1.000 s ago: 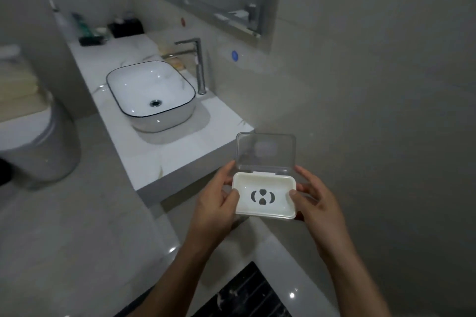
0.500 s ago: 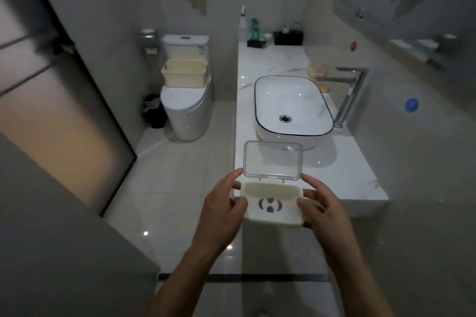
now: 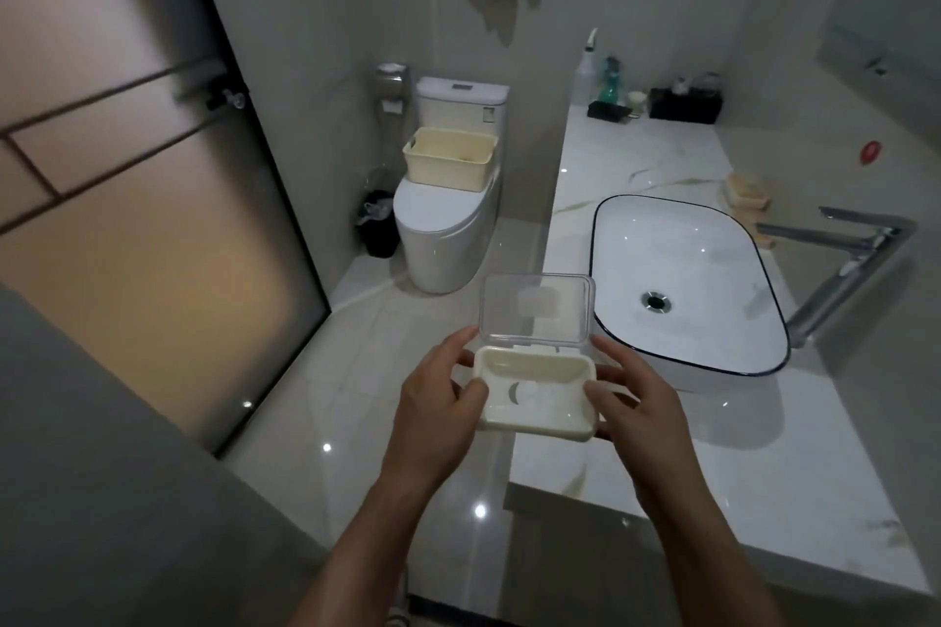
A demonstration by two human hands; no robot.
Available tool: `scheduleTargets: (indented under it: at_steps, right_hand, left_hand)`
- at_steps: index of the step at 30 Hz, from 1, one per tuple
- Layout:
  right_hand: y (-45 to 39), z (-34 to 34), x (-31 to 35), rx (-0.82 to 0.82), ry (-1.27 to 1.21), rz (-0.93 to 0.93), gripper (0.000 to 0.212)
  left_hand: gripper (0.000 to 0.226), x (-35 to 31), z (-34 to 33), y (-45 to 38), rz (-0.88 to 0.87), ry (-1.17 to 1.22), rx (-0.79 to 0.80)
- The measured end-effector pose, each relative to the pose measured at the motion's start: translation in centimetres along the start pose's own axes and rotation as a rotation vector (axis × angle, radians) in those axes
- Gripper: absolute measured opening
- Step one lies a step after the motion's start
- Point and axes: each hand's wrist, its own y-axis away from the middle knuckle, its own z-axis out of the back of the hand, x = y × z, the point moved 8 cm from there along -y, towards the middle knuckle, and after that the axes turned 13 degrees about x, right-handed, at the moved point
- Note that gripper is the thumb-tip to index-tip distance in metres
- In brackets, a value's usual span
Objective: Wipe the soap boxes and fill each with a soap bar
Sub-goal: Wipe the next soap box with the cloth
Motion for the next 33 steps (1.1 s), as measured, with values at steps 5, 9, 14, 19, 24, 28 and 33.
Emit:
scheduleTargets:
  at_steps: [5,9,14,19,24,28,33]
  right_hand:
    - [-7.2,-1.5,0.5,-0.095,0.001,-0.009,0.048]
    - [-13.6,-3.6,1.3,-0.195,-0.013,-0.031,0.048]
    - [-20.7,-6.5,2.5,-0.272,-0.022,-0.045,0.047]
    - [-26.5,-8.7,2.3,-0.256,-0.020,-0.090,0.047]
    - [-33.6,-10.7,2.5,-0.224,0.004,-0.105,0.047]
    - [-40.6,-12.6,2.6,-0.160,0.016,-0.108,0.044]
    - [-50.2,-14.6,3.2,-0.057,0.002,-0.083,0.044]
  left_hand:
    - [0.053,1.5,2.3,-8.7,-0.033,0.015,0.062]
    - [0.052,2.8,5.2,-16.6,-0.054,0.029,0.137]
    - [0.053,4.7,8.8,-25.1,-0.042,0.043,0.230]
    - [0.054,7.2,11.4,-31.1,0.002,0.106,0.254]
    - [0.053,9.8,13.8,-36.2,0.033,0.168,0.219]
    - [0.054,11.4,16.5,-41.2,0.045,0.166,0.160]
    - [0.056,12.9,19.6,-48.6,0.062,0.166,0.079]
